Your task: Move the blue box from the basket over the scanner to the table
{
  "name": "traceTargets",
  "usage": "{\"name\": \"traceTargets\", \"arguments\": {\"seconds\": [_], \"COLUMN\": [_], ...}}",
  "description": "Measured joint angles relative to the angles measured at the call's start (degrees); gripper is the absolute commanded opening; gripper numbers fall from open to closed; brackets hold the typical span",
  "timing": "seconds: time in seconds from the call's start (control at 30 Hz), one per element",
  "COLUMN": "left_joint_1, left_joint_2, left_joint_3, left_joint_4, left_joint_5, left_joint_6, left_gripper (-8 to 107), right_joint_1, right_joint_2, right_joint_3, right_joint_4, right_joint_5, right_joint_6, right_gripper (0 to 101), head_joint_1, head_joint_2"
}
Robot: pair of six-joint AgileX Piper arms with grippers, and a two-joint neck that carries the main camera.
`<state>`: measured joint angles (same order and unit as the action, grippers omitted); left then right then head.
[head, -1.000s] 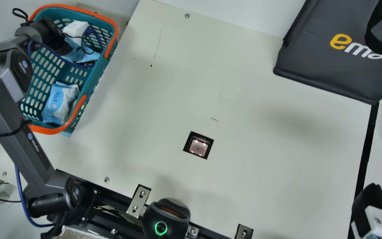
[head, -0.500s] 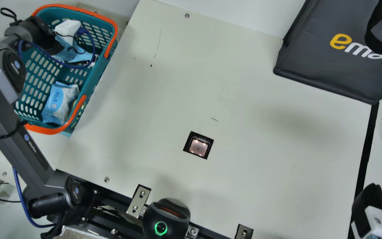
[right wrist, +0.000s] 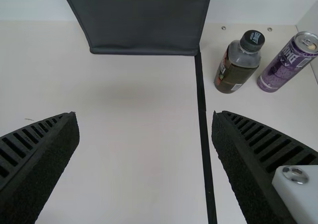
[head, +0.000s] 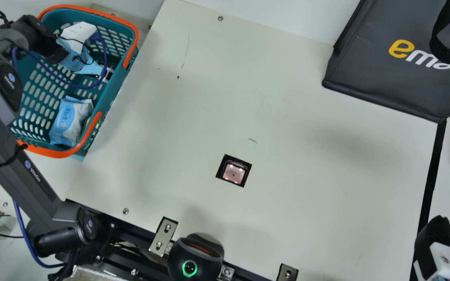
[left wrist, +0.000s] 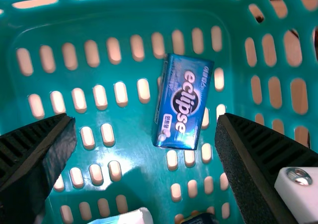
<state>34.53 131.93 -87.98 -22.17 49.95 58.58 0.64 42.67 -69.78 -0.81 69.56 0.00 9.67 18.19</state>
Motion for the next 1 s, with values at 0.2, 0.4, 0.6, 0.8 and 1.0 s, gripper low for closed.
{"name": "traceTargets", "arguments": {"seconds": [0.2, 0.4, 0.6, 0.8, 1.0], "left_joint_1": [-0.13, -0.52, -0.72, -0.72, -0.72], "left_joint_2": [-0.92, -1.86, -2.28, -1.94, -0.66], "left_joint_3": [2.62, 6.41, 9.69, 11.23, 11.52], "left_joint_4": [0.48, -0.18, -1.76, -4.48, -6.63], "left_joint_5": [-2.45, -6.62, -10.11, -12.77, -14.66], "left_joint_6": [4.65, 8.62, 12.02, 15.2, 17.29], "left_gripper": [90, 90, 90, 90, 90], "right_joint_1": [0.0, 0.0, 0.0, 0.0, 0.0], "right_joint_2": [0.0, 0.0, 0.0, 0.0, 0.0], "right_joint_3": [0.0, 0.0, 0.0, 0.0, 0.0], "right_joint_4": [0.0, 0.0, 0.0, 0.0, 0.0], "right_joint_5": [0.0, 0.0, -0.01, -0.01, -0.01], "right_joint_6": [0.0, 0.0, 0.0, 0.0, 0.0], "right_gripper": [95, 95, 95, 95, 95], "head_joint_1": [0.0, 0.0, 0.0, -0.09, 0.0], "head_joint_2": [0.09, 0.09, 0.09, 0.09, 0.09]}}
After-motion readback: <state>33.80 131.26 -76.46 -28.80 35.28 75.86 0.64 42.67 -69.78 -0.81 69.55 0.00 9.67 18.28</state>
